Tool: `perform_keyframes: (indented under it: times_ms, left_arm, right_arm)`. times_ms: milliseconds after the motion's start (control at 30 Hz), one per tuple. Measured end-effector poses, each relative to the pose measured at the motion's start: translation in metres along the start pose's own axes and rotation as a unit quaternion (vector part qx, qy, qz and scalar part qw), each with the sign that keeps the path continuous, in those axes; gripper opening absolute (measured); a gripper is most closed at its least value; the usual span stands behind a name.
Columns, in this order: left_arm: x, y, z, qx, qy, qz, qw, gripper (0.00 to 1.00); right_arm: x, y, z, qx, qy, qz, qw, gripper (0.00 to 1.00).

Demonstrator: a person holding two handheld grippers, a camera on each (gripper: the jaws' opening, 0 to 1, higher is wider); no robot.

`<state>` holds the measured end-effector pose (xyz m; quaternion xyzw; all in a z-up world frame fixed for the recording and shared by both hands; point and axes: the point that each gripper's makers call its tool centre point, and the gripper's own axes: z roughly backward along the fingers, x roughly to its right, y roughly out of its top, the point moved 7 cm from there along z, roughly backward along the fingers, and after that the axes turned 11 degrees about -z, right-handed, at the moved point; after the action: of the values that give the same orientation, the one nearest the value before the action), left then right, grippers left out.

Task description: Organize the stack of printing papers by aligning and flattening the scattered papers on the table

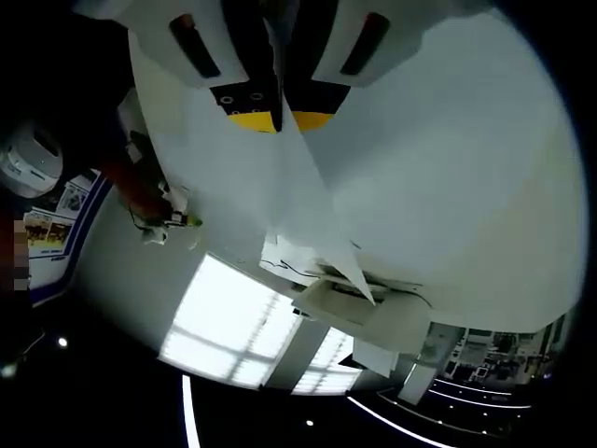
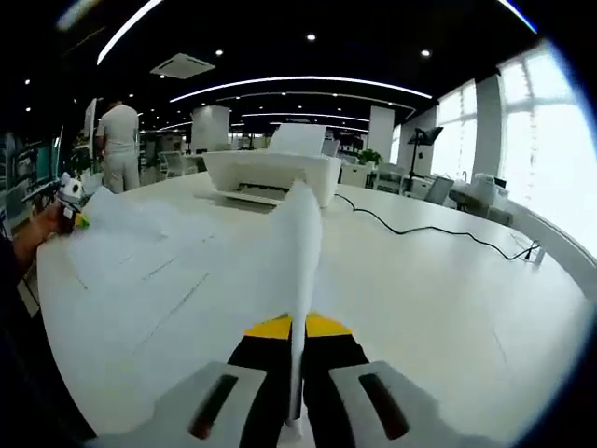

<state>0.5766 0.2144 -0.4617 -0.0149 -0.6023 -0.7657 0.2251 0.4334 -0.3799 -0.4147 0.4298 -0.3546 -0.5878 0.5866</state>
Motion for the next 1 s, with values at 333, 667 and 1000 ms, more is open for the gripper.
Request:
perform_keyframes:
  times_ms: [333,667,1000]
  left_arm:
    - [0.000,0.000,0.000,0.000,-0.001,0.000,1.0000,0.06]
    - [0.001,0.000,-0.001,0.000,-0.001,0.000,1.0000,0.06]
    - [0.002,0.000,-0.001,0.001,-0.002,0.000,1.0000,0.06]
  right_arm:
    - [-0.002,0.035,0.015,0.072,-0.013,0.020,0.9972,0.00]
    - [-0.041,0.064,0.020,0.108,0.035,0.069,0.9911,0.00]
    - [-0.089,0.087,0.015,0.111,0.130,0.090,0.9811,0.00]
